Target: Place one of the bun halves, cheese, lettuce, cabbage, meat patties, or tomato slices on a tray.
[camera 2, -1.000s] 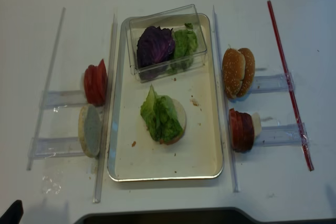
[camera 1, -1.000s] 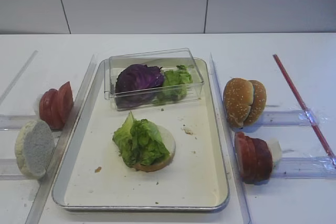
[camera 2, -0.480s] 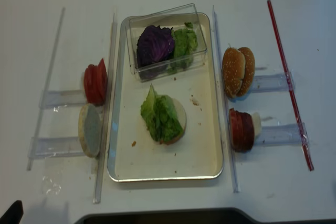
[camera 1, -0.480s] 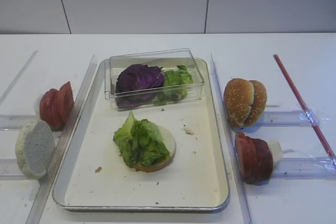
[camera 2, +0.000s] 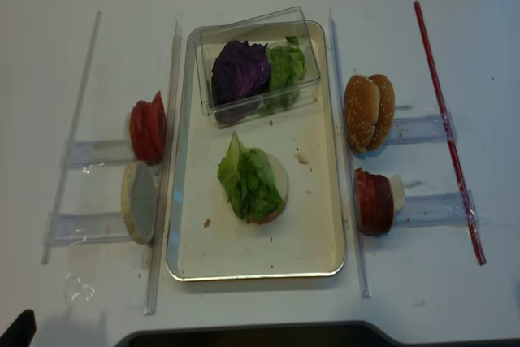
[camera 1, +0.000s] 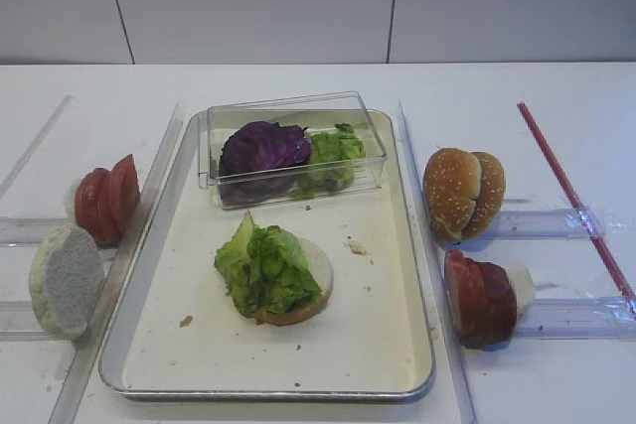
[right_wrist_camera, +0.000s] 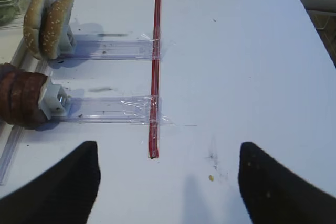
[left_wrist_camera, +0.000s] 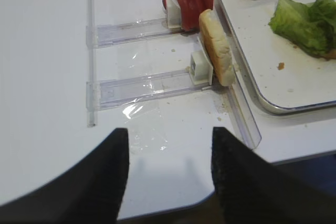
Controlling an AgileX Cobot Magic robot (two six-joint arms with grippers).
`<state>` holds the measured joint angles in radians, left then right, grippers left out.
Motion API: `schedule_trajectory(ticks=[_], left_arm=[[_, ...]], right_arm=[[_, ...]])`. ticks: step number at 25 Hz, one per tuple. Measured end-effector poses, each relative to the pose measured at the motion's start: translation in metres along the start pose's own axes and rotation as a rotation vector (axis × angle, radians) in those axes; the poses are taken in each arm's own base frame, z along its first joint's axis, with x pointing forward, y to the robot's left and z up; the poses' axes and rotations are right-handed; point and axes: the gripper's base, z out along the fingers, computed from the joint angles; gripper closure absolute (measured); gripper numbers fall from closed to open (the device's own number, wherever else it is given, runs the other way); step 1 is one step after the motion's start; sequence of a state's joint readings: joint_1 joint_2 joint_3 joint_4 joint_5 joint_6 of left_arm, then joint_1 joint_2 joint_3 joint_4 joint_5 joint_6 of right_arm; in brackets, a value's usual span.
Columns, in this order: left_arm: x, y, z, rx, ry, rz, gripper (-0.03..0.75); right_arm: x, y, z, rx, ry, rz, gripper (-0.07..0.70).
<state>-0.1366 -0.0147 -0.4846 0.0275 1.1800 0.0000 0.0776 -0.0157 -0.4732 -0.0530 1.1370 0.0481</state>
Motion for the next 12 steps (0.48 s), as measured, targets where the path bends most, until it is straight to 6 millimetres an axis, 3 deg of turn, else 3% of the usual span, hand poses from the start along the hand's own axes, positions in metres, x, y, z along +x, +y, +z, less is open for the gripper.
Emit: schedule_trajectory(ticks=[12], left_arm=[[0.0,0.0,0.0,0.0,0.0,0.0,0.37]], right_arm=[[0.0,0.0,0.0,0.0,0.0,0.0,0.078]])
